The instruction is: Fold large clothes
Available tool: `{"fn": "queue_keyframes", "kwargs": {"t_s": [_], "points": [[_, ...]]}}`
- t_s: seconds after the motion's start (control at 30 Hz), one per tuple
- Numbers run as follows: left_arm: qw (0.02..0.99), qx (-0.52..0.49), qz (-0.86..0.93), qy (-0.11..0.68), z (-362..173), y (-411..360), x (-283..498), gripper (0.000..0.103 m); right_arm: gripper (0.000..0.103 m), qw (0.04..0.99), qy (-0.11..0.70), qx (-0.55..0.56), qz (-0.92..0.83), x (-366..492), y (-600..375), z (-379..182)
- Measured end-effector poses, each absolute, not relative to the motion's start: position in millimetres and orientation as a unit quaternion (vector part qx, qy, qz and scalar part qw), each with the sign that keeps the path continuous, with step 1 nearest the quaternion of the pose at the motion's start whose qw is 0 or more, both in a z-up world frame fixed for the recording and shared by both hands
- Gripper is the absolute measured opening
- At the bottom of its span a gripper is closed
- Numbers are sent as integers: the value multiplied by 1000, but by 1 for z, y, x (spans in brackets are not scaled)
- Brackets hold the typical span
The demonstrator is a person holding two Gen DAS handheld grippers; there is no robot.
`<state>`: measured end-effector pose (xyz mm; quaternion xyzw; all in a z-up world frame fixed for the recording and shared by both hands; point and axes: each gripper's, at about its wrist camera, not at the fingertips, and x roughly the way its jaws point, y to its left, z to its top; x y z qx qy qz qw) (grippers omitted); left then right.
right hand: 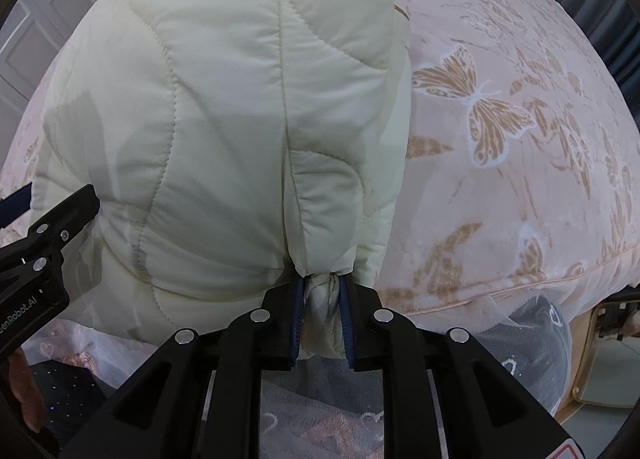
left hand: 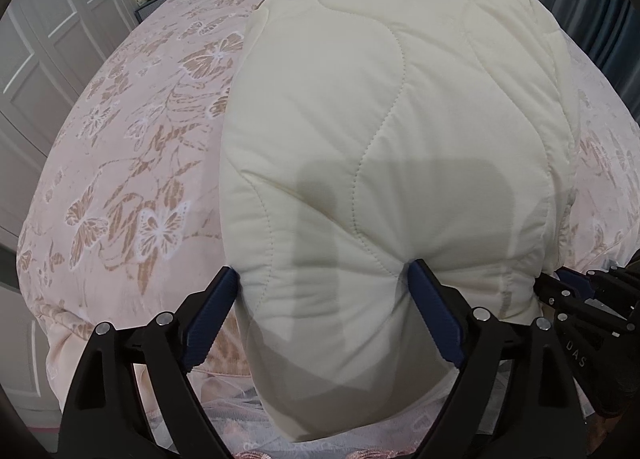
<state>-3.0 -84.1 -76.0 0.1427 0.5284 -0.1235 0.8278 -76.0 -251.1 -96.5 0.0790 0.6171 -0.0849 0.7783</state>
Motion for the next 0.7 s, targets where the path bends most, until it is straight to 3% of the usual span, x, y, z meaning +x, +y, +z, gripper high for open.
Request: {"fn": "queue_keyframes", "kwargs": {"t_s": [0.47,0.6,0.7], "points": [[830,126,-121,530,-71,-78,-2,89,19,786,611,37,-87,-83,-232,-89],[823,78,-124,548,-53,-61,5,91,34,800,590,69,-83,-86,-250,-55],[828,40,-129,544,-35,-45,10,95,64,821,556,98,-85,-89,-261,-29]]}}
